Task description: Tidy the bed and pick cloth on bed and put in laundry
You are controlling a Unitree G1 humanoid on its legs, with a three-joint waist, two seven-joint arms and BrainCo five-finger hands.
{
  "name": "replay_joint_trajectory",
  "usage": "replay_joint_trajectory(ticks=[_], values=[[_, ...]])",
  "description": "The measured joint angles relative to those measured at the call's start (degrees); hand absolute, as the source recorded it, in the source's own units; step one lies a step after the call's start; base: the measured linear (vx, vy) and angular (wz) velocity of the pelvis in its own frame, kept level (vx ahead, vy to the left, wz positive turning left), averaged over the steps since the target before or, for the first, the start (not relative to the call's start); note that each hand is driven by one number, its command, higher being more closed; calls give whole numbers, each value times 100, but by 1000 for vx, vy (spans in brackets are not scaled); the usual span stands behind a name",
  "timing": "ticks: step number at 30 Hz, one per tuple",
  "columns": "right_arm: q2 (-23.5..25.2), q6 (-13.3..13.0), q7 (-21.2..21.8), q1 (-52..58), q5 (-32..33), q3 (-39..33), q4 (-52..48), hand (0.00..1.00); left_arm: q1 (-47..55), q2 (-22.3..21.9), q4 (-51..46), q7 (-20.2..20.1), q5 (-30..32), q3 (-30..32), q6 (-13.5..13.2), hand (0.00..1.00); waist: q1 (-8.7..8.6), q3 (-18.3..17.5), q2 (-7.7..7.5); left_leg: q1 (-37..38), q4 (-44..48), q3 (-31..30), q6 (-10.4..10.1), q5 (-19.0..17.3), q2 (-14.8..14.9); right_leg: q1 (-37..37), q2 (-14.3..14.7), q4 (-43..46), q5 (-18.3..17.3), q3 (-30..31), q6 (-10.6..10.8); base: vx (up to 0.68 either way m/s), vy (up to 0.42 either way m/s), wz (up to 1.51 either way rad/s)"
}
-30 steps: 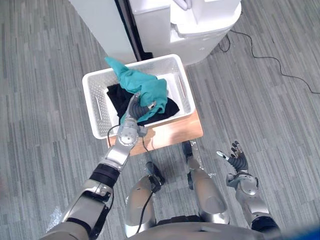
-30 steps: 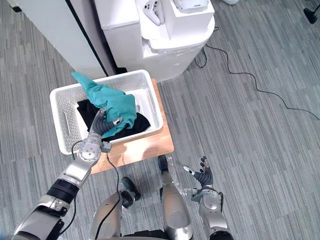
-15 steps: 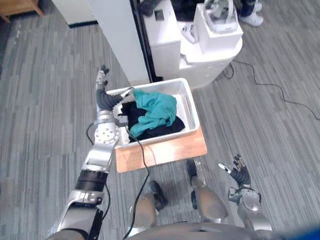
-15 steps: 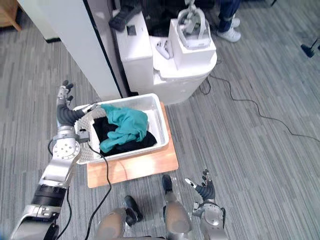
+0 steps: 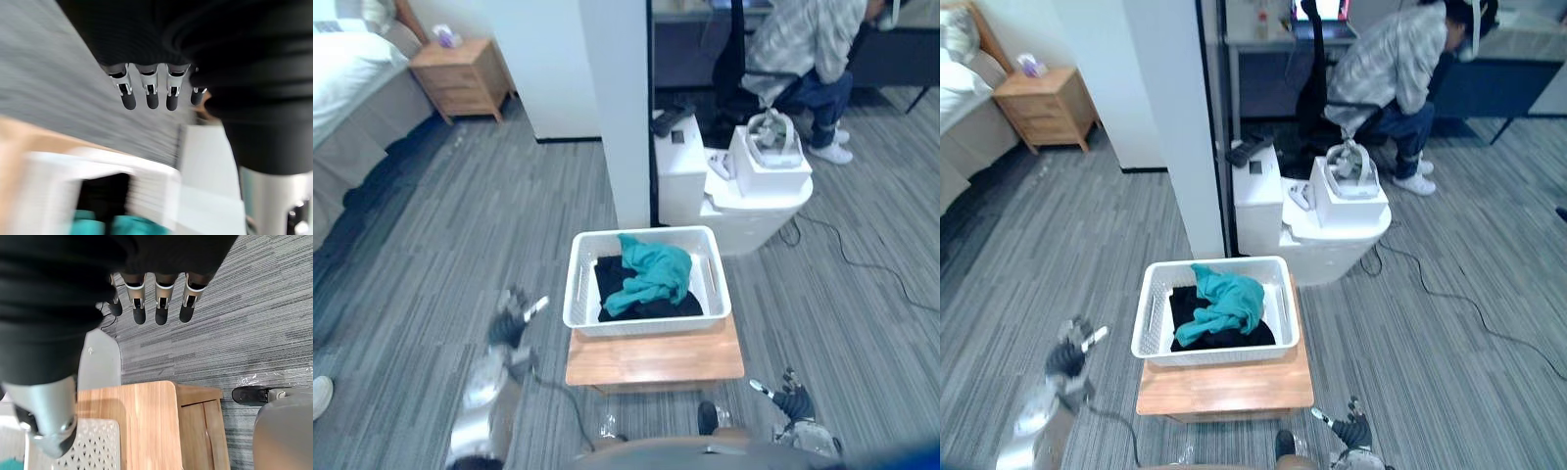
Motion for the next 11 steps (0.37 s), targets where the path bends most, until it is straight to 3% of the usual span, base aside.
replay_joint_trajectory(ticks=[5,8,11], values=[[252,-221,3,-12,64,-379,510,0,412,-444,1604,-718,-14,214,-195,0,62,-196,-88,206,-115,95,-85,-42,22,166,-3,-2,-113,-126,21,10,-10,2],[463,-217,18,-17,705,-640,748,0,433,-765,2630,-1211,115,336,-211,0,104,-291,-125,411,-132,206,-138,-79,64,346,15,-3,-189,-199,35,37,-17,-3],[630,-197,145,-52,1176,-869,911,0,350,-934,3120,-1243,537,589,-393,0,187,-327,-117,473,-187,311,-164,-87,98,343,54,-2,-204,-238,27,10,-30,-14]])
